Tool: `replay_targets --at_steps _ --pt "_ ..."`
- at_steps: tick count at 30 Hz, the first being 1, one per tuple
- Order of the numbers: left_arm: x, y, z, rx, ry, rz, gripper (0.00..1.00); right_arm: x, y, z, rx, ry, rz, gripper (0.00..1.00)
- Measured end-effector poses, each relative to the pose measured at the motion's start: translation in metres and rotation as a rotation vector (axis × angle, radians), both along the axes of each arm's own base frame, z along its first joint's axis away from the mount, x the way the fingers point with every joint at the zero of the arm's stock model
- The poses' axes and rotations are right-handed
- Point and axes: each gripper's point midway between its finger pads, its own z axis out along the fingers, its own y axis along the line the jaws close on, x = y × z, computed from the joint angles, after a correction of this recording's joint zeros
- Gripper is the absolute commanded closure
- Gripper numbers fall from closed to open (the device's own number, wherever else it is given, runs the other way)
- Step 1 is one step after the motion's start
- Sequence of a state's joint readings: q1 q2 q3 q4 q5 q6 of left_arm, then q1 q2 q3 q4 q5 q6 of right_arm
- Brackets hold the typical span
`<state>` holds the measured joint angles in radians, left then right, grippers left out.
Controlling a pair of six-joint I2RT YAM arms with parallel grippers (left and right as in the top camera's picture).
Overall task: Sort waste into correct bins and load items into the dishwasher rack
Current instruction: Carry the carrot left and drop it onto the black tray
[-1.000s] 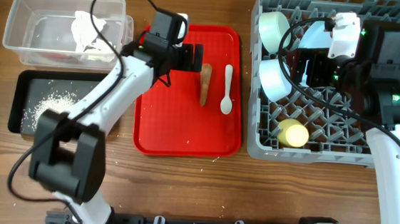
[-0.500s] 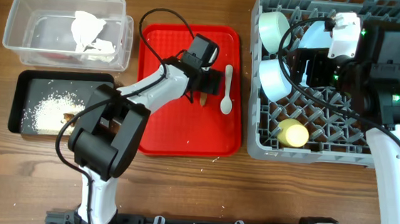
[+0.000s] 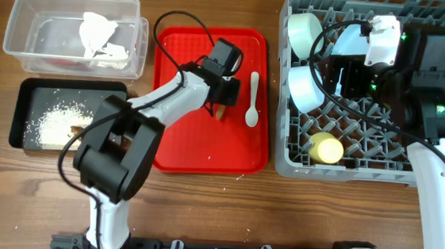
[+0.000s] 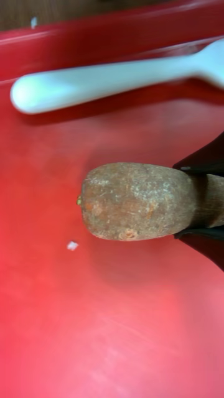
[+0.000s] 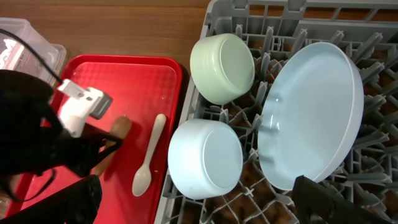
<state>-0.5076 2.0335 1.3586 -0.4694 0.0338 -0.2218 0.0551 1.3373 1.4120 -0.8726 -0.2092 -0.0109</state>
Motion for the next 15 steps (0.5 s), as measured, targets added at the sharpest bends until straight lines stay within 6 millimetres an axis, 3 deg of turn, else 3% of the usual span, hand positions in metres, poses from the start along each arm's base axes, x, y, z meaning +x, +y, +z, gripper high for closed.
replay_targets --at_steps 2,4,8,9,10,12,15 --pt "-0.01 0.006 0.024 -0.001 0.008 0.01 0.96 -0.001 0.0 -0.001 0.0 0.003 0.0 0.0" --pt "-0.019 0.019 0.062 -0.017 -0.008 0.053 0.96 -0.001 0.0 -0.001 0.0 0.006 0.0 0.0" --pt "-0.042 0.067 0.139 -0.047 -0.054 0.226 0.96 -0.001 0.0 -0.001 0.0 0.006 0.0 0.0" --pt "-0.053 0.1 0.169 -0.049 -0.088 0.345 0.96 -0.001 0.0 -0.001 0.0 0.007 0.0 0.0" --pt "-0.061 0.121 0.18 -0.03 -0.094 0.426 0.96 -0.001 0.0 -0.001 0.0 0.006 0.0 0.0" --pt "-0.089 0.174 0.188 0.052 -0.057 0.628 0.96 -0.001 0.0 -0.001 0.0 0.006 0.0 0.0" --pt "-0.111 0.233 0.194 0.127 -0.052 0.918 0.96 -0.001 0.0 -0.001 0.0 0.005 0.0 0.0"
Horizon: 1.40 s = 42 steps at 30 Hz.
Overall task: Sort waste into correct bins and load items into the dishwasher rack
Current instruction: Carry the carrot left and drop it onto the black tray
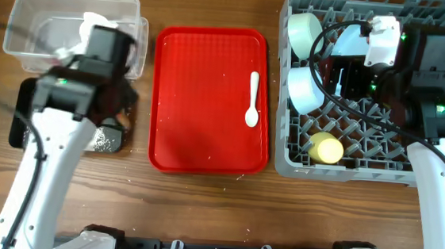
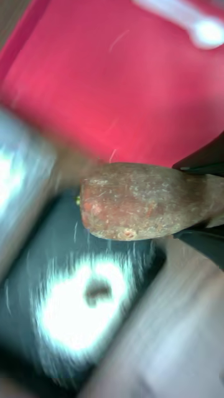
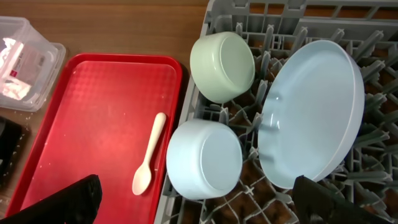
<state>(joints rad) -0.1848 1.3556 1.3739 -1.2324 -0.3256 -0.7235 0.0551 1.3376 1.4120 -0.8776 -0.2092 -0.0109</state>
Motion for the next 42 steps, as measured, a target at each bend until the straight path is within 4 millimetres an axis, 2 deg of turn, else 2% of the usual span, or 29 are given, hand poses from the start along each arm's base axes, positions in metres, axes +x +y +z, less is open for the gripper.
replay_targets --at_steps 1,3,5,9,14,16,20,22,25,29,32,35,37,40,42 --pt "-0.008 0.03 -0.002 0.023 -0.006 0.171 0.96 0.0 0.0 0.0 0.0 -0.001 0.0 0.0" --pt "-0.013 0.052 -0.012 0.02 -0.019 0.322 0.95 0.0 0.0 0.0 0.0 0.0 0.0 0.0" --pt "-0.015 0.078 -0.034 0.016 -0.042 0.488 0.96 0.0 0.0 0.0 0.0 -0.002 0.0 0.0" --pt "-0.005 0.104 -0.082 -0.007 -0.097 0.632 0.96 0.0 0.0 0.0 0.0 0.0 0.0 0.0" --pt "0.009 0.12 -0.129 -0.03 -0.144 0.707 0.96 0.0 0.0 0.0 0.0 0.0 0.0 0.0" --pt "0.021 0.125 -0.141 -0.037 -0.172 0.718 0.95 0.0 0.0 0.0 0.0 0.001 0.0 0.0" --pt "0.038 0.126 -0.17 -0.044 -0.166 0.72 0.88 -0.001 0.0 -0.001 0.0 0.003 0.0 0.0" --pt "0.039 0.127 -0.181 -0.039 -0.147 0.721 0.82 -0.001 0.0 -0.001 0.0 0.006 0.0 0.0" --pt "0.039 0.127 -0.195 -0.034 -0.119 0.724 0.66 -0.001 0.0 -0.001 0.0 0.006 -0.001 0.0" --pt "0.04 0.127 -0.197 -0.032 -0.118 0.716 0.62 -0.001 0.0 -0.001 0.002 0.007 -0.003 0.0" --pt "0.037 0.126 -0.197 -0.003 -0.075 0.645 0.5 -0.001 0.0 -0.001 0.002 0.007 -0.003 0.0" --pt "0.027 0.125 -0.192 0.034 0.001 0.555 0.43 -0.001 0.0 -0.001 0.002 0.006 -0.003 0.0" --pt "0.028 0.124 -0.179 0.042 -0.004 0.505 0.41 0.0 0.0 0.0 0.003 0.002 -0.003 0.0" --pt "0.039 0.116 -0.145 0.013 -0.073 0.398 0.24 0.001 0.0 0.001 0.003 -0.002 -0.003 0.0" --pt "0.046 0.105 -0.118 -0.025 -0.136 0.299 0.18 0.001 0.0 0.001 0.003 -0.002 -0.003 0.0"
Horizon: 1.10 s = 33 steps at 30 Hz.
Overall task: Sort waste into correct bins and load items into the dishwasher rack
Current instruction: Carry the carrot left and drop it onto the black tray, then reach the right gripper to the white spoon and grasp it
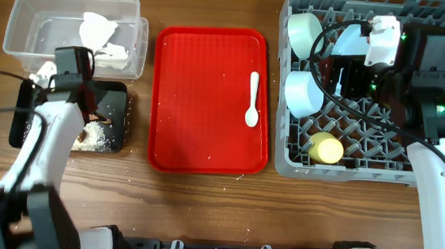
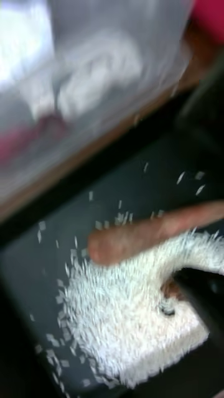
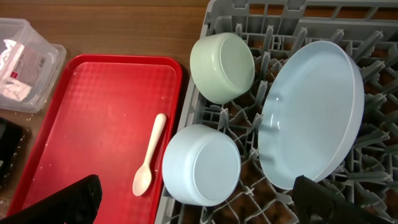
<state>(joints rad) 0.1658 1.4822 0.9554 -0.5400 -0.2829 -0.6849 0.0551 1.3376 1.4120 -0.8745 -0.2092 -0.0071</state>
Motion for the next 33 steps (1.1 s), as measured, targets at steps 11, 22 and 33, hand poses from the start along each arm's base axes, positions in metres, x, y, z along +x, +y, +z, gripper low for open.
replay_targets --at_steps 11,22,33 --pt "0.005 -0.102 0.07 -0.197 -0.205 -0.637 0.0 -0.01 0.0 0.019 -0.013 -0.06 0.017 0.0" --pt "0.011 -0.191 0.073 -0.176 -0.222 -0.943 0.0 -0.02 0.028 0.037 0.112 -0.09 0.092 0.07" --pt "0.003 -0.118 0.085 -0.121 -0.176 -0.717 0.0 0.014 0.154 -0.067 0.095 0.148 0.126 0.31"
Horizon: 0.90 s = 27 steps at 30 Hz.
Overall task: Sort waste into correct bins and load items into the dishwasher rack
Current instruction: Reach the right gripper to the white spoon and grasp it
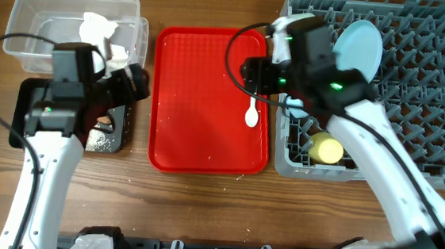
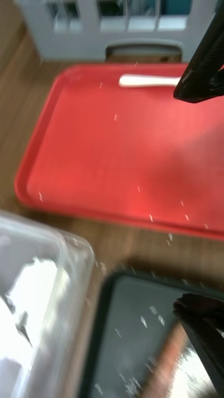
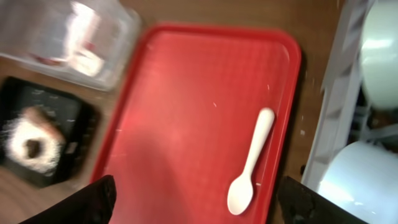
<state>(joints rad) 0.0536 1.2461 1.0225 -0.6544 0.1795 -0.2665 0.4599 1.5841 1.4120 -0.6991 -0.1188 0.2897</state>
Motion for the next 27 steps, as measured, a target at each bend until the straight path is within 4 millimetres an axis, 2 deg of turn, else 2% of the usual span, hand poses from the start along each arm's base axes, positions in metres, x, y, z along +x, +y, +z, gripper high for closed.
replay_targets --at_steps 7,9,12,18,23,26,27 --pt "-0.015 0.077 -0.008 -0.021 0.052 0.27 0.0 0.023 -0.003 -0.095 -0.117 0.166 -0.095 0.49" --pt "-0.02 0.092 -0.009 -0.025 0.064 0.32 0.0 0.027 -0.002 -0.113 -0.134 0.189 -0.101 0.55" --pt "-0.024 0.101 -0.01 -0.027 0.067 0.354 0.0 0.03 -0.003 -0.137 -0.156 0.222 -0.115 0.58" --pt "-0.024 0.103 -0.01 -0.027 0.067 0.358 0.0 0.028 -0.013 -0.181 -0.229 0.299 -0.17 0.58" --pt "-0.024 0.103 -0.01 -0.027 0.067 0.358 0.0 0.025 -0.015 -0.199 -0.249 0.329 -0.178 0.59" --pt "-0.024 0.102 -0.01 -0.027 0.067 0.358 0.0 0.026 -0.015 -0.203 -0.248 0.335 -0.187 0.72" --pt "-0.024 0.102 -0.01 -0.027 0.067 0.358 0.0 0.026 -0.015 -0.204 -0.251 0.333 -0.188 0.8"
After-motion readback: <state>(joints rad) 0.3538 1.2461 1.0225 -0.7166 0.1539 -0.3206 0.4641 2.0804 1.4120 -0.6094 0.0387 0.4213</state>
